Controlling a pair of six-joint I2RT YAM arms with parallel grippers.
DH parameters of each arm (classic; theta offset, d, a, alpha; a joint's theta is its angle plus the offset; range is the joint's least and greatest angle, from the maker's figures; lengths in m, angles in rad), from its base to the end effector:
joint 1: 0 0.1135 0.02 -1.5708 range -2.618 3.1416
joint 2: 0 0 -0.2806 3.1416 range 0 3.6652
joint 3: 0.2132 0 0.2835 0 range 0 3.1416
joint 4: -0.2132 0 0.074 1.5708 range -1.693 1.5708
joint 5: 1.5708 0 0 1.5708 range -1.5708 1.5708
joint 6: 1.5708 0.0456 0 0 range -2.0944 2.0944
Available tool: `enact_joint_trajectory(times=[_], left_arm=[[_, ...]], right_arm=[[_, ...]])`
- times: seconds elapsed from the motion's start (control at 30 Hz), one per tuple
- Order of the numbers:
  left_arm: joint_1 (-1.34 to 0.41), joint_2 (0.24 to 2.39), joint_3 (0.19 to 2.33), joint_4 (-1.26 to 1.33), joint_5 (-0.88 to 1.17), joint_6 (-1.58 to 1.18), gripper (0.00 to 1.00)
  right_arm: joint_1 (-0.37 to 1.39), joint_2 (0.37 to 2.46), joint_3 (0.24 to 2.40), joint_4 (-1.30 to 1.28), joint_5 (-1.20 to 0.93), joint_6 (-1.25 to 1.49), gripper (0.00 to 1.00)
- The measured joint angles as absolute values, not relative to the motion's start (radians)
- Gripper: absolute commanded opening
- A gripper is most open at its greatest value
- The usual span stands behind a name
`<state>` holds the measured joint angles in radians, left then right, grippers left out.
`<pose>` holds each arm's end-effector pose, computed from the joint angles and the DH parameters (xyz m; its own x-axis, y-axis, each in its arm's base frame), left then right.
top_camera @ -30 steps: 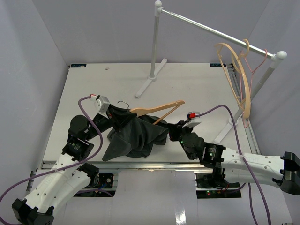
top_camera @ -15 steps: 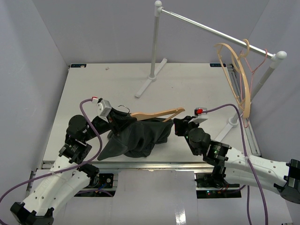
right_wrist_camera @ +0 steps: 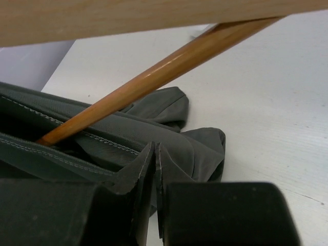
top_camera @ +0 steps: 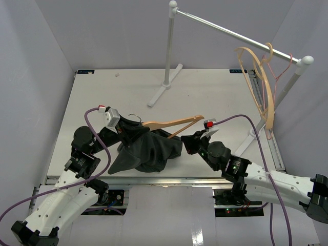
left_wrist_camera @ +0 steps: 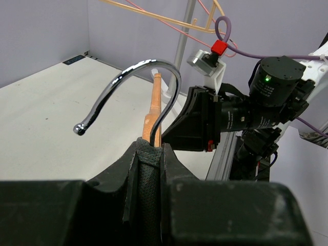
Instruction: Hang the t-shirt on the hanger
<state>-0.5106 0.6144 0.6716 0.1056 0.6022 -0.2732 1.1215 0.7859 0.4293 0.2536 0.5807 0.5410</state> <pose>0.1392 -0.1076 0.3691 -0.1041 -0.1966 -0.9750 0.8955 0.4079 -0.1778 0.1154 0.1817 0.2600 -0.3041 0.3608 -0.8817 -0.4194 0.7803 0.4639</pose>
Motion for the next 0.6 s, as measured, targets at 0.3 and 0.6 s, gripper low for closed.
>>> enact_joint_trajectory(times=[0.3, 0.6], left_arm=[[-0.511, 0.621, 0.671, 0.123, 0.601, -0.282, 0.0], [-0.511, 0.63, 0.671, 0.128, 0.598, -0.28, 0.0]], right_arm=[[1.158, 0.87, 0.428, 0.352, 0.469, 0.514, 0.28], [1.182, 0.837, 0.41, 0.423, 0.409, 0.472, 0.39]])
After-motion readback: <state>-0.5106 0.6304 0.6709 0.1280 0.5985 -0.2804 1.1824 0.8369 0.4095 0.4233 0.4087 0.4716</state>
